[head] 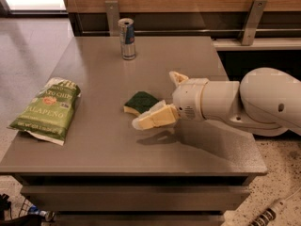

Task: Pick sponge

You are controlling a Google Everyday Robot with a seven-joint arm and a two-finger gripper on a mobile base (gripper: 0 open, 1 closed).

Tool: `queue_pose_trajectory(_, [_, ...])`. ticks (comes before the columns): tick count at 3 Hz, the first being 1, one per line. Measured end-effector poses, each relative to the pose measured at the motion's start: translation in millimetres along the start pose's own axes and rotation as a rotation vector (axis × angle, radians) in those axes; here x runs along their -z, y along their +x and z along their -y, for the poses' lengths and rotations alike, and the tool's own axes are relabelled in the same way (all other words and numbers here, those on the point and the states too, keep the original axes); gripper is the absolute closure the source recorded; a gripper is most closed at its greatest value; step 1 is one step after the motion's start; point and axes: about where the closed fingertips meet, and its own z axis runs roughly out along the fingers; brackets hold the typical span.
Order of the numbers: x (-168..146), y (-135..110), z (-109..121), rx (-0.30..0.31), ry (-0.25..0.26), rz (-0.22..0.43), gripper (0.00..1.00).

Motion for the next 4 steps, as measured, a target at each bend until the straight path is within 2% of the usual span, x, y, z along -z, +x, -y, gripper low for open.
queue_pose_trajectory(1, [-10,11,0,-0.029,0.011,0.04,0.0])
queue_pose_trajectory(3, [-25,25,-3,-0.057,0.002,0.061,0.0])
queue_pose_trajectory(4, [-33,29,-1,-0.061,-0.009,0.048,0.11])
